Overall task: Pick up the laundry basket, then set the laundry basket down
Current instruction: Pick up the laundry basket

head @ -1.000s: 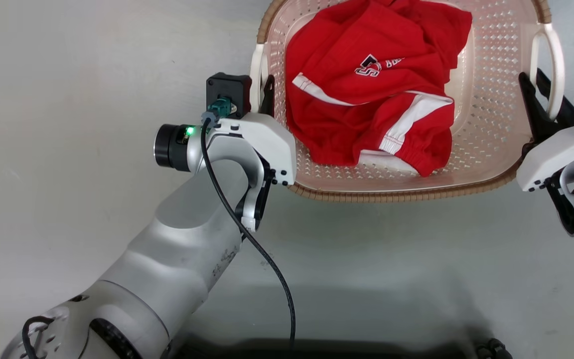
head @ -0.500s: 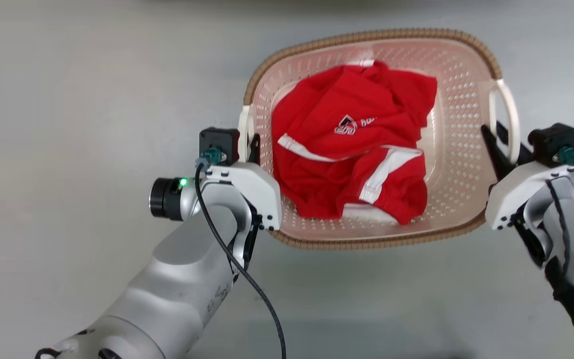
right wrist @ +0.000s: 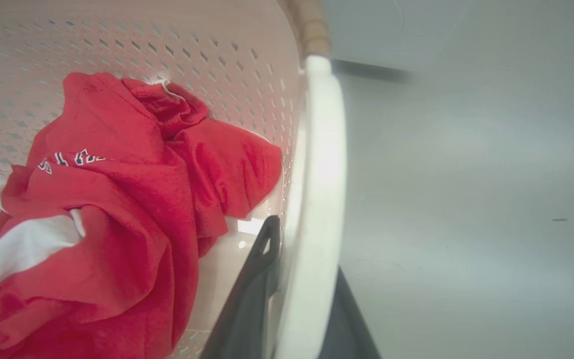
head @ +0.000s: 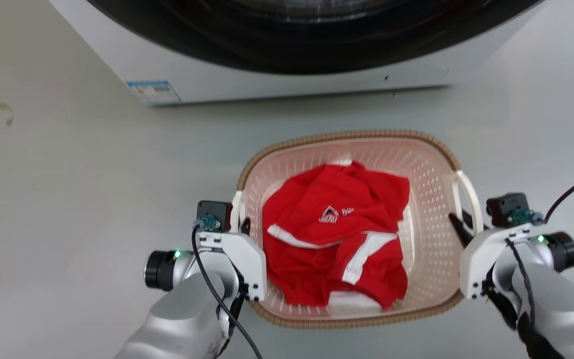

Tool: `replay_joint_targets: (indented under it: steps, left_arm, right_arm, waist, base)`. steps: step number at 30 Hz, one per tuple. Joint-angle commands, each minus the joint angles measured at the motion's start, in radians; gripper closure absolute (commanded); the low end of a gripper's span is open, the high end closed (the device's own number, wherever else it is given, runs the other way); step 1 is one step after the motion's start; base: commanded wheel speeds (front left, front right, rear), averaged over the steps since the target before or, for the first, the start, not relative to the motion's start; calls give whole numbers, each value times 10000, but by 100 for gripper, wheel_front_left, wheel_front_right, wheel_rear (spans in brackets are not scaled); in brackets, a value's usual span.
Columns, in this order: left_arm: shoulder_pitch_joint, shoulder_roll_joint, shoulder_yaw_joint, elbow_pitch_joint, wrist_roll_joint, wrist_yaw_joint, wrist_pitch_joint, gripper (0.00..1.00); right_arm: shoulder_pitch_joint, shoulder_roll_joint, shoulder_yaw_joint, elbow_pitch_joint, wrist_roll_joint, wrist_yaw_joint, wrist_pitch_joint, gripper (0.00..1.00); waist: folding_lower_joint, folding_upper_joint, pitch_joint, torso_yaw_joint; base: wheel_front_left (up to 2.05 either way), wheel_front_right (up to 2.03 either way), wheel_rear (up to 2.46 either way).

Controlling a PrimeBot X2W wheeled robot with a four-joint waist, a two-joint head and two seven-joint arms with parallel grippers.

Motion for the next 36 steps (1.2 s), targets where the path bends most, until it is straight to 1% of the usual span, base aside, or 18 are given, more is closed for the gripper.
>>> replay_joint_targets:
  steps: [1, 6, 7, 14, 19, 20, 27, 36]
  left_arm:
    - [137, 290, -17, 162, -50, -229, 78, 100]
    - [508, 290, -225, 734, -228, -753, 684, 100]
    - [508, 290, -225, 734, -228, -753, 684, 100]
    - [959, 290, -321, 1343, -392, -1308, 1169, 100]
    - [1355, 290, -382, 1554, -468, -1624, 1507, 100]
    - [1520, 290, -417, 1612, -485, -1759, 1716, 100]
    - [1924, 320, -517, 1763, -451, -2073, 2157, 100]
    - [1847, 379, -517, 1856, -454, -2210, 2351, 100]
  right_arm:
    - [581, -248, 359, 241, 116, 46, 206, 100]
    - [870, -51, 1008, 407, 515, 46, 458, 100]
    - [870, -51, 1008, 407, 515, 46, 458, 100]
    - [1229, 156, 1860, 412, 1013, 46, 812, 100]
    - [1543, 205, 2373, 373, 1443, 46, 1193, 100]
    - [1663, 212, 2539, 336, 1625, 46, 1331, 100]
    - [1890, 217, 3030, 22, 2232, 46, 1720, 100]
    - [1690, 218, 3433, -15, 2705, 46, 1764, 100]
  waist:
    - [0, 0, -1051, -121]
    - [0, 0, -2123, -166]
    - [0, 0, -2123, -166]
    - [0, 0, -3413, -270]
    - [0, 0, -4225, -284]
    - [0, 0, -4507, -265]
    - [0, 0, -5213, -320]
    - [0, 0, -5534, -464]
  base:
    - [0, 0, 0]
    - [0, 0, 0]
    - [0, 0, 0]
    - [0, 0, 0]
    - [0, 0, 0]
    - [0, 0, 0]
    - [0, 0, 0]
    - [0, 0, 0]
